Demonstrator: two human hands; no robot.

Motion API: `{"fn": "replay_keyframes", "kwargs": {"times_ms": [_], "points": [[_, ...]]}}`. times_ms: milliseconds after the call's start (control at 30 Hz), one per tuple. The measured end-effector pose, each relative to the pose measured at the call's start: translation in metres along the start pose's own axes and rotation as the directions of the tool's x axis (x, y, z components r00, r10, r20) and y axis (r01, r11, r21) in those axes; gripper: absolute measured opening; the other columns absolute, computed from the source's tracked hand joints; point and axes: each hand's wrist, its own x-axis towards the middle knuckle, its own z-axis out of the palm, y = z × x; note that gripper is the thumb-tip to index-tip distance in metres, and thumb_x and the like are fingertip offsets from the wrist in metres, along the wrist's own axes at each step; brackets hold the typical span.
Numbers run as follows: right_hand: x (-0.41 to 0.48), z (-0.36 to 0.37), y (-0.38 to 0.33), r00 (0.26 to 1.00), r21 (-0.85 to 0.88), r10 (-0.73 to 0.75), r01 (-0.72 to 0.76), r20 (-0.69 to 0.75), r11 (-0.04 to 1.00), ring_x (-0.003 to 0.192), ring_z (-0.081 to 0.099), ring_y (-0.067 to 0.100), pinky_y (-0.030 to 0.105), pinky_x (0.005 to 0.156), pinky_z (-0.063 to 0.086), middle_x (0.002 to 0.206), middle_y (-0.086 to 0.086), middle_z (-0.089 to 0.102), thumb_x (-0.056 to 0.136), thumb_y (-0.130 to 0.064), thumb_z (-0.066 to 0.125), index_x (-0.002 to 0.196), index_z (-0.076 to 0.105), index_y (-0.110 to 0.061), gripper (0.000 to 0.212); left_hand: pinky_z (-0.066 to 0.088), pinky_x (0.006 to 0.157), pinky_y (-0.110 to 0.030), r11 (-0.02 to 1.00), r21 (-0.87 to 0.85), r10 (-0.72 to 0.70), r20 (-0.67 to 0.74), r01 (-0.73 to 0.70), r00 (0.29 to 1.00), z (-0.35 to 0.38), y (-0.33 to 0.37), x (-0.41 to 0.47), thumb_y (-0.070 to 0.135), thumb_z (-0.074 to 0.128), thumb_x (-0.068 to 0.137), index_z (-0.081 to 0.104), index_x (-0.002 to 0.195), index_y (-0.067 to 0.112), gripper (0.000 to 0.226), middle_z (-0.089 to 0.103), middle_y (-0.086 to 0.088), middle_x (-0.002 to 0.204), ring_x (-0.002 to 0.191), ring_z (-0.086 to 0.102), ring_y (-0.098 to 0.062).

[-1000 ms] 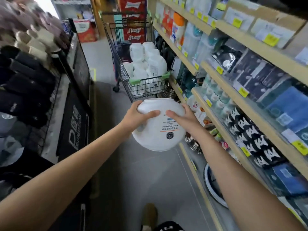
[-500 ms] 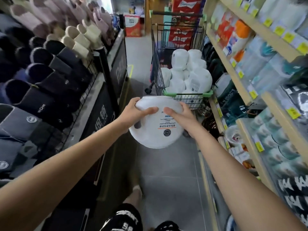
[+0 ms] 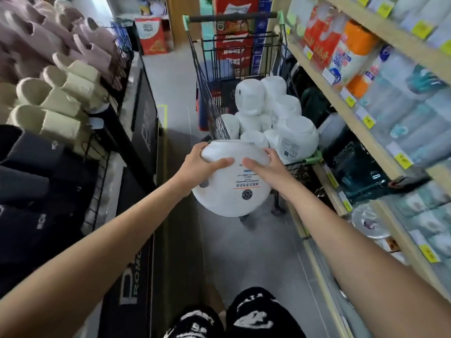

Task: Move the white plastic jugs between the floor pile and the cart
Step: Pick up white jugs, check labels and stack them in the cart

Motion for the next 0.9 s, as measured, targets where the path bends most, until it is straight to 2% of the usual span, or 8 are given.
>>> {"fn": "replay_keyframes", "kwargs": {"times_ms": [100,200,333,433,500,567,800,900], "points": [[0.035,-0.001,-0.005,0.998,-0.029,0.06,-0.061,-0.015,0.998,0.116,0.054,0.019,0.036,0.094,0.048,0.135,-0.001,0.047,0.065,-0.058,0.078,0.143,0.029,-0.027,0.098,0.052,0.055,-0.014,0.998,0.05,0.029,0.069,-0.032,0.997,-0.012,0.012,0.048,0.042,0.078,0.074,0.032,0.141,0.024,0.084,0.053,0.002,0.123,0.097,0.058,-0.009],[0.065,-0.008,-0.01,0.995,-0.02,0.091,-0.09,0.031,0.996,0.124,0.051,0.02,0.046,0.103,0.046,0.144,-0.003,0.044,0.048,-0.068,0.081,0.151,0.019,-0.033,0.125,0.059,0.075,-0.035,0.985,0.162,0.037,0.159,-0.063,0.987,-0.018,0.024,0.092,0.061,0.081,0.056,0.034,0.138,0.032,0.099,0.052,-0.001,0.126,0.108,0.058,-0.02],[0.11,-0.014,-0.003,0.992,0.051,0.12,-0.122,0.04,0.991,0.128,0.045,0.017,0.045,0.105,0.043,0.143,-0.007,0.038,0.07,-0.04,0.083,0.155,0.009,-0.029,0.113,0.05,0.096,-0.048,0.925,0.328,0.095,0.284,-0.19,0.954,-0.021,0.042,0.156,0.072,0.078,0.044,0.033,0.136,0.037,0.109,0.048,0.001,0.127,0.115,0.054,-0.022],[0.147,-0.016,-0.002,0.988,0.115,0.146,-0.151,0.052,0.982,0.121,0.049,0.018,0.038,0.087,0.055,0.141,-0.004,0.043,0.067,-0.031,0.087,0.152,0.014,-0.029,0.111,0.037,0.108,-0.046,0.817,0.461,0.157,0.399,-0.346,0.903,-0.019,0.058,0.208,0.063,0.079,0.057,0.031,0.142,0.033,0.103,0.038,-0.002,0.131,0.126,0.04,-0.025],[0.173,-0.018,-0.001,0.981,0.126,0.188,-0.191,0.04,0.973,0.117,0.051,0.019,0.034,0.071,0.056,0.133,-0.006,0.045,0.07,-0.025,0.084,0.149,0.015,-0.031,0.105,0.031,0.111,-0.045,0.741,0.508,0.191,0.467,-0.439,0.863,-0.017,0.07,0.244,0.055,0.08,0.065,0.029,0.145,0.031,0.098,0.036,-0.004,0.133,0.129,0.033,-0.025],[0.197,-0.019,-0.002,0.977,0.135,0.212,-0.211,0.005,0.968,0.116,0.051,0.019,0.03,0.065,0.054,0.13,-0.007,0.045,0.073,-0.023,0.083,0.148,0.013,-0.032,0.103,0.031,0.111,-0.045,0.672,0.541,0.193,0.531,-0.505,0.825,-0.014,0.082,0.28,0.056,0.08,0.064,0.027,0.144,0.033,0.098,0.036,-0.004,0.136,0.129,0.032,-0.025],[0.27,-0.02,0.004,0.958,0.135,0.221,-0.199,-0.183,0.971,0.13,0.035,0.016,0.03,0.096,0.038,0.145,-0.001,0.028,0.063,-0.026,0.09,0.15,0.001,-0.034,0.124,0.033,0.108,-0.039,0.455,0.572,0.152,0.705,-0.682,0.693,0.002,0.106,0.381,0.055,0.083,0.061,0.018,0.147,0.027,0.111,0.034,-0.008,0.139,0.126,0.037,-0.026],[0.287,-0.021,0.002,0.932,0.087,0.242,-0.226,-0.27,0.97,0.129,0.028,0.014,0.028,0.098,0.03,0.142,-0.002,0.02,0.062,-0.027,0.09,0.151,0.0,-0.034,0.127,0.037,0.106,-0.045,0.408,0.566,0.12,0.744,-0.716,0.657,0.011,0.108,0.412,0.054,0.083,0.06,0.013,0.148,0.027,0.116,0.031,-0.01,0.142,0.127,0.039,-0.03]]}}
